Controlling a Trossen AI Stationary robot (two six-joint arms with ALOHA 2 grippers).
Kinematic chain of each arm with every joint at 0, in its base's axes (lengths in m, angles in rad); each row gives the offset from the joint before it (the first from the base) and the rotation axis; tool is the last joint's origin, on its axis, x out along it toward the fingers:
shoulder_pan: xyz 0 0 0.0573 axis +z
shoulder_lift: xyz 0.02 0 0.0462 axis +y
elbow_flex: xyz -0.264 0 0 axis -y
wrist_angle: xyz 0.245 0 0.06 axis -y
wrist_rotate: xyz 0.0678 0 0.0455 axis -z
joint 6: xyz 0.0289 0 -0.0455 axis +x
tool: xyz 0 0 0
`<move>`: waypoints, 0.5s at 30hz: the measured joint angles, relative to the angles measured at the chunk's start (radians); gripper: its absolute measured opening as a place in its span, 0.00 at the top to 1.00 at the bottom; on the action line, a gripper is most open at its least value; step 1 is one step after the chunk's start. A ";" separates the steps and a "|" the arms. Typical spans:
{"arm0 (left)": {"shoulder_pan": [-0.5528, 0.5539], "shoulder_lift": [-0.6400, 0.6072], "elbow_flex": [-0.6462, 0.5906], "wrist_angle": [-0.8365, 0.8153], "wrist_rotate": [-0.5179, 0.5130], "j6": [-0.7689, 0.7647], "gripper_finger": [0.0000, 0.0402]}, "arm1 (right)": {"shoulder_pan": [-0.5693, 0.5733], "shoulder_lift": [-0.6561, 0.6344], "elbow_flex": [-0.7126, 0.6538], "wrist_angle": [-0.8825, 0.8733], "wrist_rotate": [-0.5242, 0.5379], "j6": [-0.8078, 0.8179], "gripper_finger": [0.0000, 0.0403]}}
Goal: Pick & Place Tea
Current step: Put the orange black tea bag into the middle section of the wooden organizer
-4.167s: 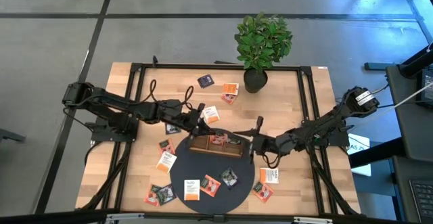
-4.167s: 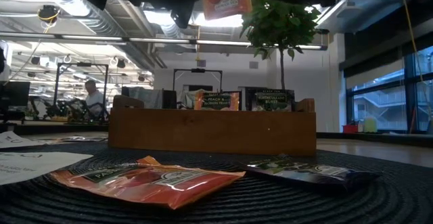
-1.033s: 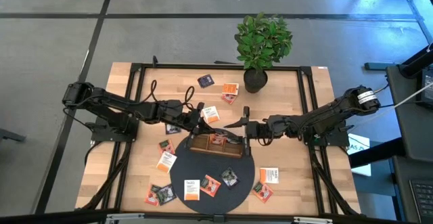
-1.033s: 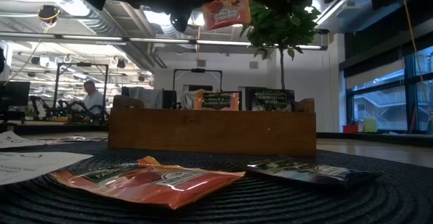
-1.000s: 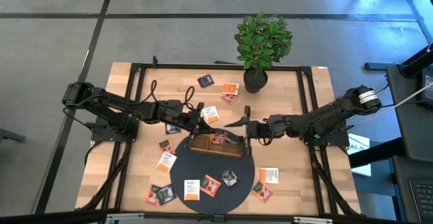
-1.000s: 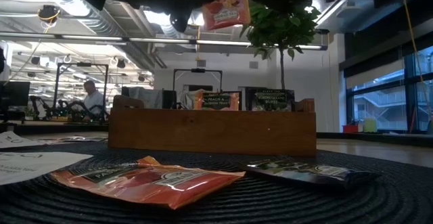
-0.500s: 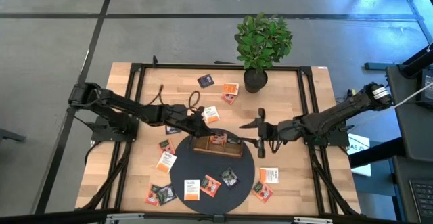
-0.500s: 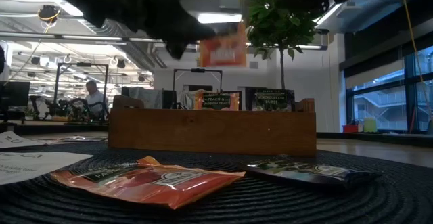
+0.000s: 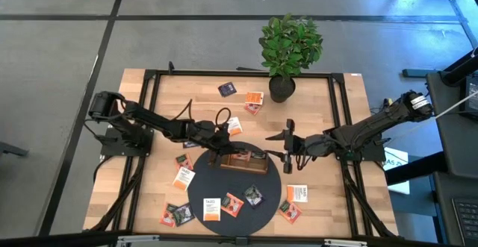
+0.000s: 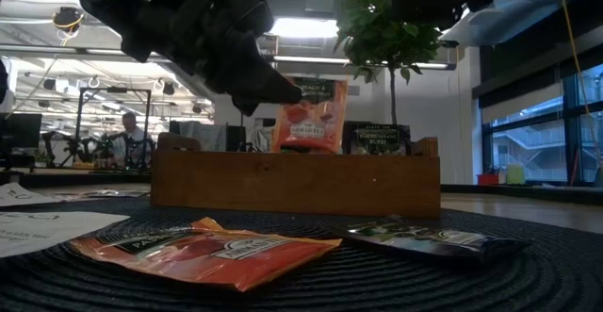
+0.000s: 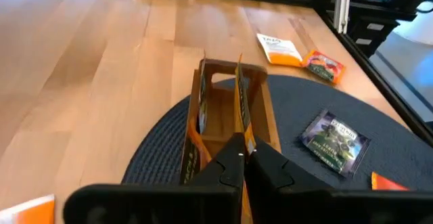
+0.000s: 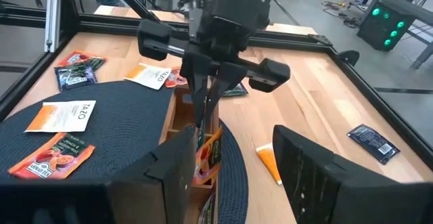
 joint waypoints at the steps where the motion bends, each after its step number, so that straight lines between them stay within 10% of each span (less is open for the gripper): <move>1: 0.000 0.000 0.000 -0.005 0.000 0.000 0.99 | 0.000 0.000 0.000 0.000 0.000 0.000 0.51; 15: -0.004 0.000 0.000 -0.071 -0.135 -0.026 0.99 | 0.000 0.000 0.000 -0.018 0.000 -0.001 0.51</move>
